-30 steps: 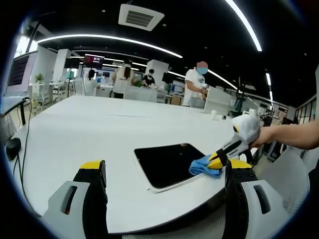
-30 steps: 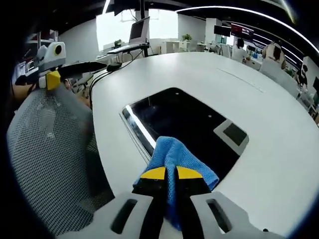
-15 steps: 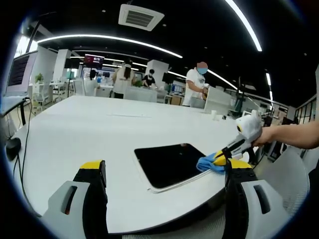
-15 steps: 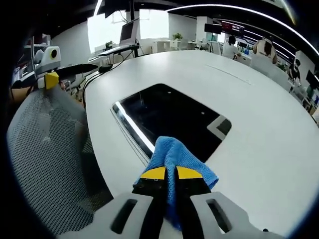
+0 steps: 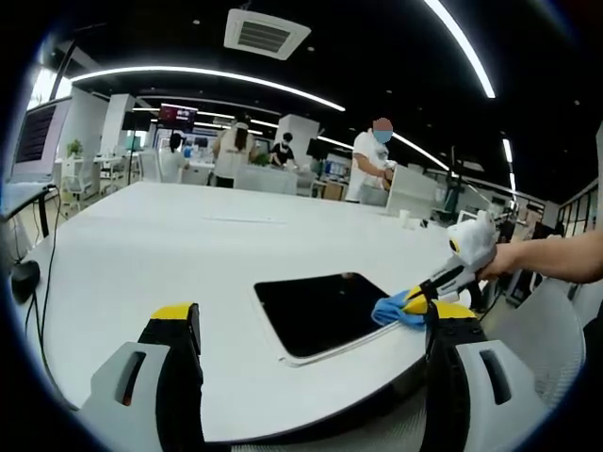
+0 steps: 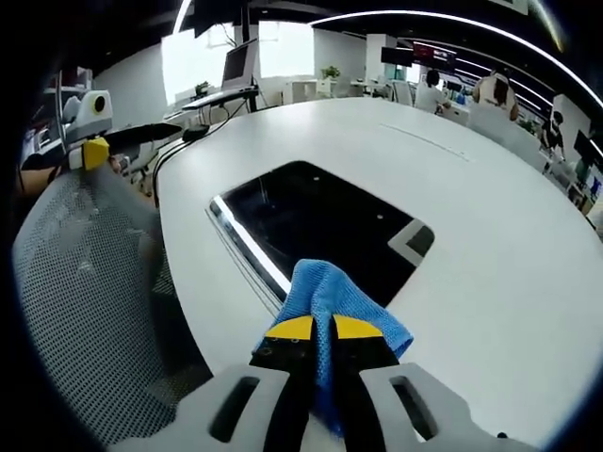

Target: Wipe the mirror surface with the cleaning cloth until all visible marks leave the cleaned area.

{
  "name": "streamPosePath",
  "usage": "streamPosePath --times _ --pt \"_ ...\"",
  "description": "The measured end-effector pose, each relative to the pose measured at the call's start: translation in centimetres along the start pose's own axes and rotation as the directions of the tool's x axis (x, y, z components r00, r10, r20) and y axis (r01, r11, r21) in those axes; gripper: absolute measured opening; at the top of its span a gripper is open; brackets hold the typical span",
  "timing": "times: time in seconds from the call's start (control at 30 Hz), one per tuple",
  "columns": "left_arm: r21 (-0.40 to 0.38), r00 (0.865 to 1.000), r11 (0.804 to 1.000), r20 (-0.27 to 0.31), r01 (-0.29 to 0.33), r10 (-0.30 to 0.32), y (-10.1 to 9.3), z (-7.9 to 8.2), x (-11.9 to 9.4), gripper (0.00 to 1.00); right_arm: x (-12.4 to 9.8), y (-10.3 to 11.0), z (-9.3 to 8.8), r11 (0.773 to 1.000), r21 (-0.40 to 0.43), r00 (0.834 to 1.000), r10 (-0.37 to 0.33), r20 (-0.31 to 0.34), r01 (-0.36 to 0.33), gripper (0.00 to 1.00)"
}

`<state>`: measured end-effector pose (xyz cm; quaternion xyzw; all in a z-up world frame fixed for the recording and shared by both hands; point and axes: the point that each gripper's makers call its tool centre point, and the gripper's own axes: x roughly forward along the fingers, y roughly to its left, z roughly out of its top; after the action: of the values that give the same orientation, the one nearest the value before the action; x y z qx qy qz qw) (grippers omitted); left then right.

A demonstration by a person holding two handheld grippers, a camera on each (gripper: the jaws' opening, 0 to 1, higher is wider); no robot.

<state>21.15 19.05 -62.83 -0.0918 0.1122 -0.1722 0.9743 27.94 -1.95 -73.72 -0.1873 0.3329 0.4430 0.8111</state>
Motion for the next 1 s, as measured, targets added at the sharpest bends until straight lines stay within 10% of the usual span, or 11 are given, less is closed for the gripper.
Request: streamPosePath --times 1.0 --pt "0.001 1.000 1.000 -0.007 -0.001 0.001 0.1 -0.1 -0.1 0.98 1.9 -2.4 1.8 0.999 -0.015 0.996 -0.049 0.070 0.050 0.00"
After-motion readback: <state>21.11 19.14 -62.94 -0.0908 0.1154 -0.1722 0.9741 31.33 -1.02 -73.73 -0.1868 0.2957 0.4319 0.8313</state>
